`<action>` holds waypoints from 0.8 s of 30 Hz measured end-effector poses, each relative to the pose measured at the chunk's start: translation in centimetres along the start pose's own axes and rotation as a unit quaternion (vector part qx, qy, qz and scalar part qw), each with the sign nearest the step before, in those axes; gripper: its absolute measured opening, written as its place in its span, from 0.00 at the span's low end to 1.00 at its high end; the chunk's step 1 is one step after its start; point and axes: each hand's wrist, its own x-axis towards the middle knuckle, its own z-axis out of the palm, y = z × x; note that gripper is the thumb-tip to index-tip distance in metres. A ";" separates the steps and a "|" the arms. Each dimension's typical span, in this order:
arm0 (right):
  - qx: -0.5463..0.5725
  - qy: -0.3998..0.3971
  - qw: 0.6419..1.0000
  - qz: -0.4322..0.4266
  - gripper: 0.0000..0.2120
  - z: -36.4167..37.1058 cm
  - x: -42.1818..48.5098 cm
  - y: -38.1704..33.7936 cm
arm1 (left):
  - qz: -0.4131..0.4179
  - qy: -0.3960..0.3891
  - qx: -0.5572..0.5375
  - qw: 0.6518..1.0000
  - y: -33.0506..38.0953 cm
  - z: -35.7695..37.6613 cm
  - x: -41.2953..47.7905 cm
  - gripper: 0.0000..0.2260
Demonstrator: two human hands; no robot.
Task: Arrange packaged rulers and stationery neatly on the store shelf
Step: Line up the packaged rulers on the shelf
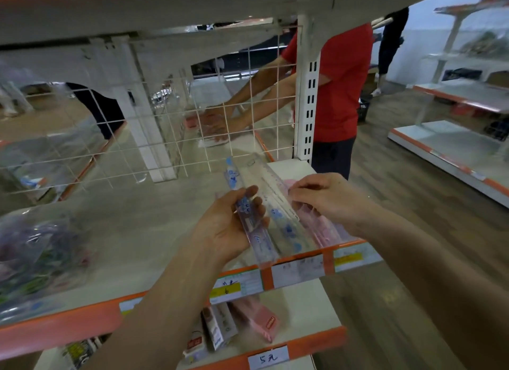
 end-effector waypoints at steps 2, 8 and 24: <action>0.024 -0.011 0.999 0.018 0.05 -0.4 -0.3 0.1 | -0.009 -0.011 0.002 1.000 -0.5 0.7 0.1 0.08; 0.063 -0.048 0.996 0.038 0.07 -1.0 -1.3 0.6 | -0.003 -0.025 0.036 0.999 -1.3 2.7 -0.1 0.05; 0.000 0.076 0.996 0.035 0.06 -5.1 0.2 1.7 | -0.011 -0.023 0.035 0.999 -1.0 2.0 0.1 0.10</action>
